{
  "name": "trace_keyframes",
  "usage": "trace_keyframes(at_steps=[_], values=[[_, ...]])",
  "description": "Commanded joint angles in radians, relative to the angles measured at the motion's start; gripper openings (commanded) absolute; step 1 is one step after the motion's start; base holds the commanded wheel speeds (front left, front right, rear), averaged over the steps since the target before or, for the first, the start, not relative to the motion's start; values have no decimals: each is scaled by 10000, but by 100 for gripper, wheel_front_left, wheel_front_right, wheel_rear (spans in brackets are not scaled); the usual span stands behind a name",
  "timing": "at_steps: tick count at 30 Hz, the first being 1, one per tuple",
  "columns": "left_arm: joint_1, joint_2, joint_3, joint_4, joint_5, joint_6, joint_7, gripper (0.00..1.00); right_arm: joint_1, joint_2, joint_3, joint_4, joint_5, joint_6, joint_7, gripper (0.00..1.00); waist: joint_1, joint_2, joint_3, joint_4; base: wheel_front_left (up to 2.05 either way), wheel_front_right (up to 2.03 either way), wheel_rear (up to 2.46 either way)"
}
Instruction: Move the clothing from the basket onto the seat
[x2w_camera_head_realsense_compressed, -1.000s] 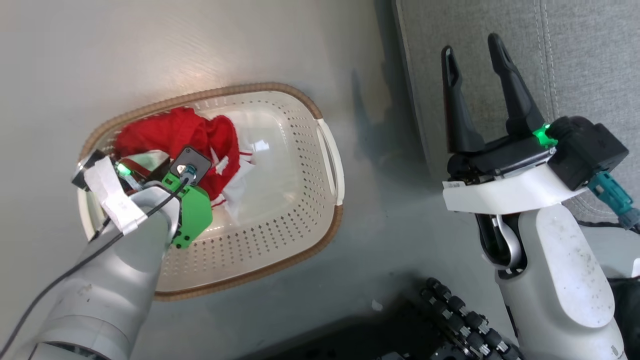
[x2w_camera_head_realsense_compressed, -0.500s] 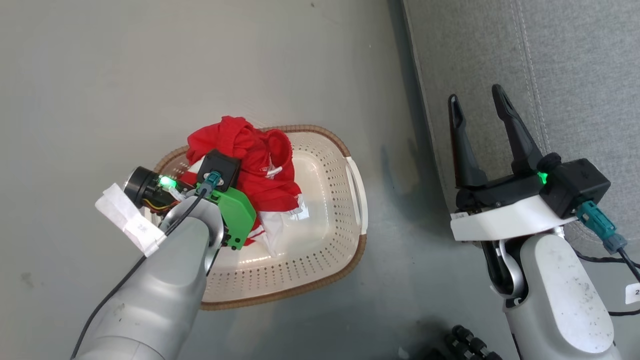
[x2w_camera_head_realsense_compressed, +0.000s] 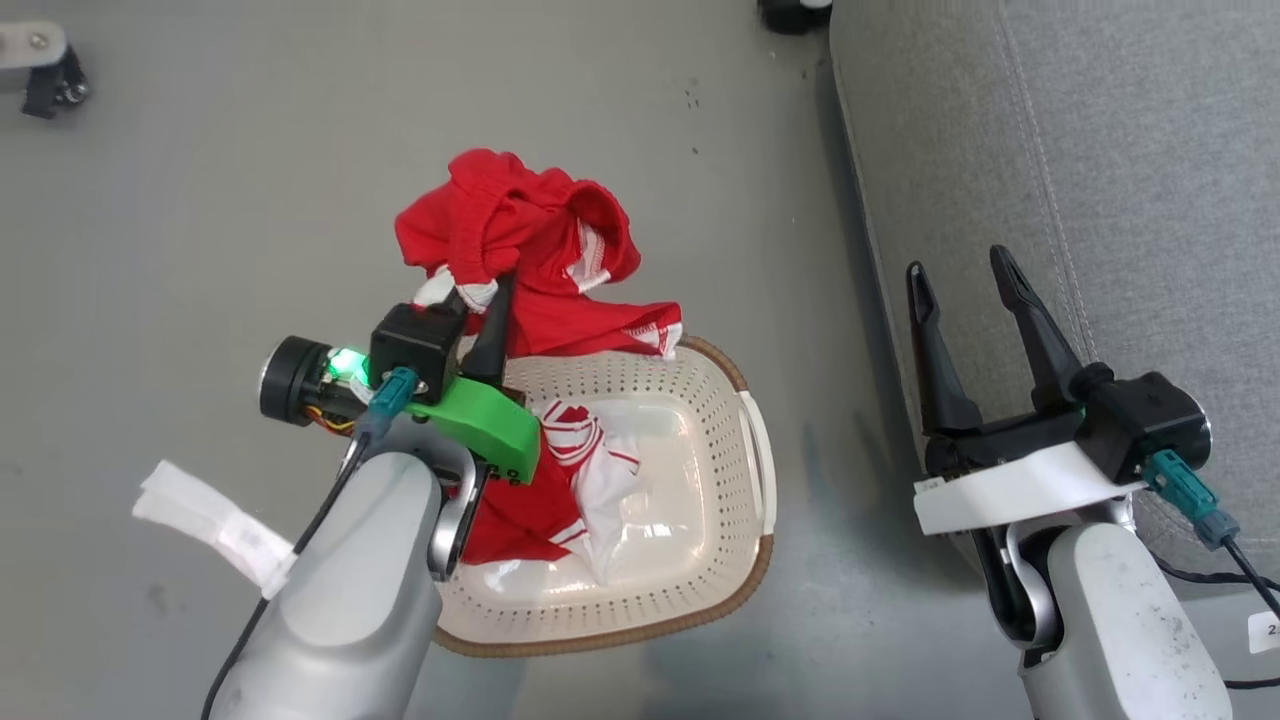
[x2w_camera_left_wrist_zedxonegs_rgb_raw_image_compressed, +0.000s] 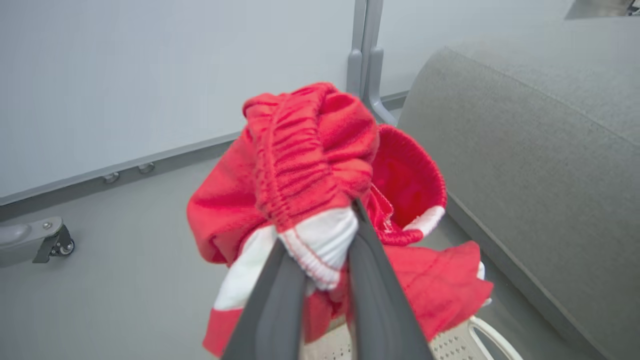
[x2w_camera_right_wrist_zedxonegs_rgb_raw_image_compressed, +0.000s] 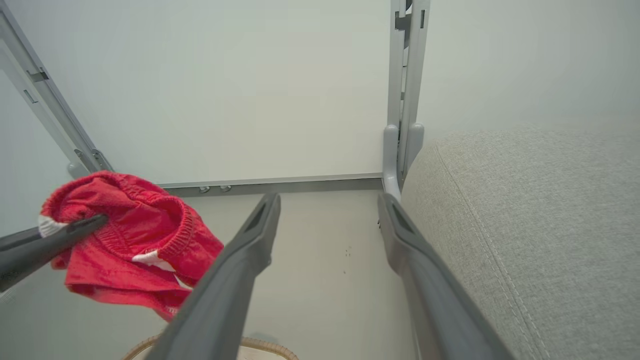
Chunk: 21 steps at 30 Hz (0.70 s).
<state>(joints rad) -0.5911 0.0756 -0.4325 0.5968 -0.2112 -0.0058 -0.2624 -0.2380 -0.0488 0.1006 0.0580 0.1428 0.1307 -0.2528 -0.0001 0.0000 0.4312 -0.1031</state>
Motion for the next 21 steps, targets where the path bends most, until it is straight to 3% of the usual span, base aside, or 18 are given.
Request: trace_keyframes(at_steps=[1, 11, 21], values=[[289, 83, 139, -518, -98, 93, -33, 0, 184, -32, -49, -22, -61, 1, 59, 100, 1, 0, -576, 349, 0, 0, 0], [1634, 149, 966, -4227, -310, 175, -34, 0, 744, -33, -27, -248, -102, 1, 473, 100, 1, 0, -1489, 534, 0, 0, 0], [3017, 76, 1214, -6612, -322, -663, -21, 0, 1434, -32, 239, -499, 29, 1, 919, 100, 1, 0, -2474, 555, 0, 0, 0]])
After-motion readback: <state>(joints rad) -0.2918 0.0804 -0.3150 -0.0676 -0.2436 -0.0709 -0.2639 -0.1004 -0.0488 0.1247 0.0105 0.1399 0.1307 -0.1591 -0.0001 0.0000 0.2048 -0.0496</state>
